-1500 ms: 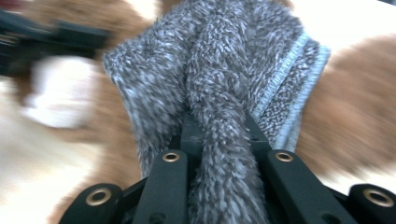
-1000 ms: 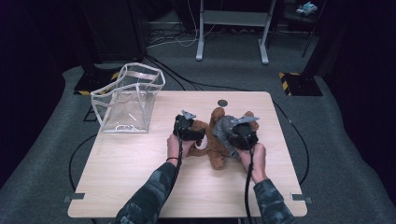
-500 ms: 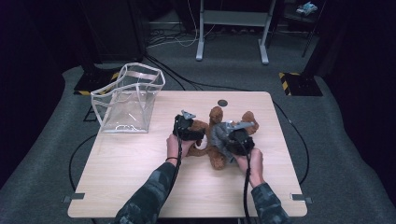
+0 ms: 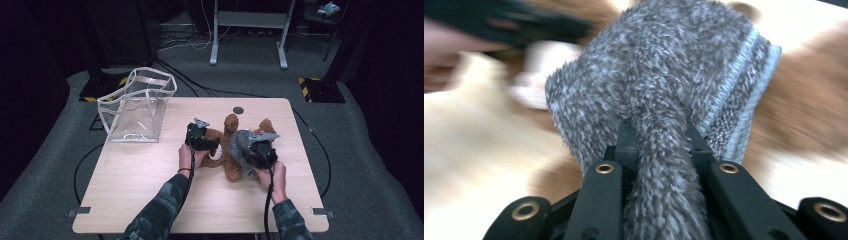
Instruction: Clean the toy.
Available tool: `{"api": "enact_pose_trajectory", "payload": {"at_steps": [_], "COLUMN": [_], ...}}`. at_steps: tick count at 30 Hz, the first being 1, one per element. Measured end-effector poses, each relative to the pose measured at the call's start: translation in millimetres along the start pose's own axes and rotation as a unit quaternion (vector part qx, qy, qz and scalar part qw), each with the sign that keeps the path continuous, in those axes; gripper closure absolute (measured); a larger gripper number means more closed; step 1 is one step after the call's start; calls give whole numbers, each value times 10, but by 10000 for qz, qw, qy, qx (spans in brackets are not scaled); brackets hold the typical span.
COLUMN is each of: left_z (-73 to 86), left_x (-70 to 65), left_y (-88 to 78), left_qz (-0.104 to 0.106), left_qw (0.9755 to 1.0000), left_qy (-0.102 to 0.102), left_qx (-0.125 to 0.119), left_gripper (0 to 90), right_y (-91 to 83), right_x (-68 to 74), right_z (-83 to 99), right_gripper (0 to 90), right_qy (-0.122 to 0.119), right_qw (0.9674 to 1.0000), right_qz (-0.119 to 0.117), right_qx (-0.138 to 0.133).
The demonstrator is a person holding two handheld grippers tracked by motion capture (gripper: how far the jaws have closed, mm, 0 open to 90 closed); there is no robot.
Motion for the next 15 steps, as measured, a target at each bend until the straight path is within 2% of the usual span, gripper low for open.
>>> {"api": "enact_pose_trajectory", "payload": {"at_steps": [1, 3, 4, 5, 7, 9, 11, 12, 13, 14, 15], "left_z": [-2, -1, -1, 0, -4, -3, -4, -7, -4, -5, -6], "left_x": [2, 6, 15, 17, 26, 27, 27, 18, 28, 30, 27], "left_y": [1, 0, -4, -7, -5, -1, 1, 10, 7, 8, 13], "left_qz": [1, 13, 20, 54, 69, 86, 95, 109, 128, 124, 137], "left_qw": [10000, 10000, 10000, 9999, 9999, 9999, 9999, 9999, 9999, 9999, 9999], "left_qy": [12, 10, 63, 70, 108, 86, 82, -2, 48, 51, 5], "left_qx": [-12, 8, 54, 94, 90, 77, 73, 22, 63, 57, 42], "left_gripper": [226, 226, 226, 226, 226, 226, 226, 226, 226, 226, 226], "right_y": [81, 238, 307, 344, 321, 251, 157, 98, 54, 20, -6], "right_x": [121, 236, 247, 226, 146, 40, -94, -186, -268, -336, -383], "right_z": [-52, -76, -54, -38, 17, 74, 163, 229, 284, 335, 373], "right_gripper": [759, 759, 761, 763, 767, 768, 768, 768, 767, 766, 766], "right_qy": [-228, -505, -487, -477, -134, -11, 131, 251, 291, 449, 520], "right_qw": [9997, 9983, 9980, 9981, 9990, 9991, 9992, 9991, 9990, 9984, 9979], "right_qz": [-81, -93, -66, -110, -321, -325, -218, -105, -23, 83, 125], "right_qx": [69, 258, 386, 377, 282, 265, 295, 315, 331, 342, 378]}}
Point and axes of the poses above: each handheld gripper's, and its own axes: y roughly forward along the jaws, z roughly out of its underside, x roughly to its left, the point moved 6 cm from there along y, roughly forward along the jaws, and after that the axes turned 9 degrees about -y, right-handed, at the moved point
